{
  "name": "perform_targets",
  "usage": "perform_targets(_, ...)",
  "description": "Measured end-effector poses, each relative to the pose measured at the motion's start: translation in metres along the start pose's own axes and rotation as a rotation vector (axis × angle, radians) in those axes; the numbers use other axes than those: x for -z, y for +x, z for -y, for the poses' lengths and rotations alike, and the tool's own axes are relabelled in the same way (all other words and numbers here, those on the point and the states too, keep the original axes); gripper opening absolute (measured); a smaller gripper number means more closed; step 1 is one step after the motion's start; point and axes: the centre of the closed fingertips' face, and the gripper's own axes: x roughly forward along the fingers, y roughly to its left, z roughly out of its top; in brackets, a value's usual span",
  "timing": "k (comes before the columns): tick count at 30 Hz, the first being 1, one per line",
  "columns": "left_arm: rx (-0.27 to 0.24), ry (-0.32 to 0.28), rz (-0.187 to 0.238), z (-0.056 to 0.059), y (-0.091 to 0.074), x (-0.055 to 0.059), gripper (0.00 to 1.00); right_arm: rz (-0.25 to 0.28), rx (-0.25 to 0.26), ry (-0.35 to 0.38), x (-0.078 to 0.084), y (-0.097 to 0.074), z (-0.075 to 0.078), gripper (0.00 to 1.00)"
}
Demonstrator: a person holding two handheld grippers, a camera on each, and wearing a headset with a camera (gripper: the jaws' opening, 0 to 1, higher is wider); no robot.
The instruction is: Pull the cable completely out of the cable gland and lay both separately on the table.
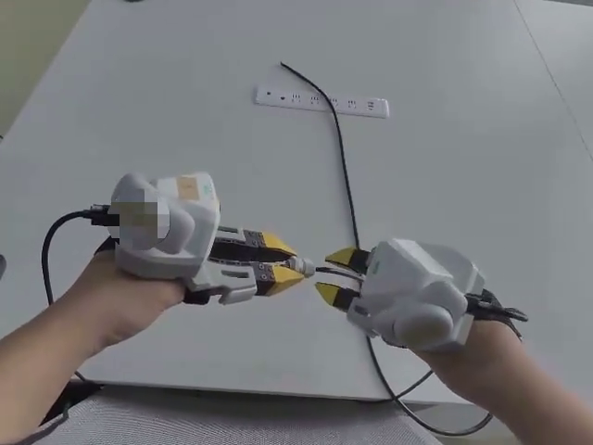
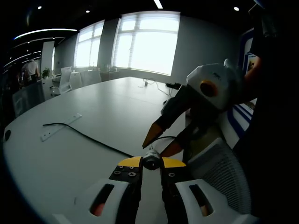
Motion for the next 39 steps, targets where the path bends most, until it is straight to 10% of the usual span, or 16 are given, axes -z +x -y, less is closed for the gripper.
perform_targets(39, 0.028, 0.034, 0.003, 0.0, -0.009, 0.004, 0.15, -0.034, 0.009, 0.185, 0.011, 0.012, -0.004, 0.0)
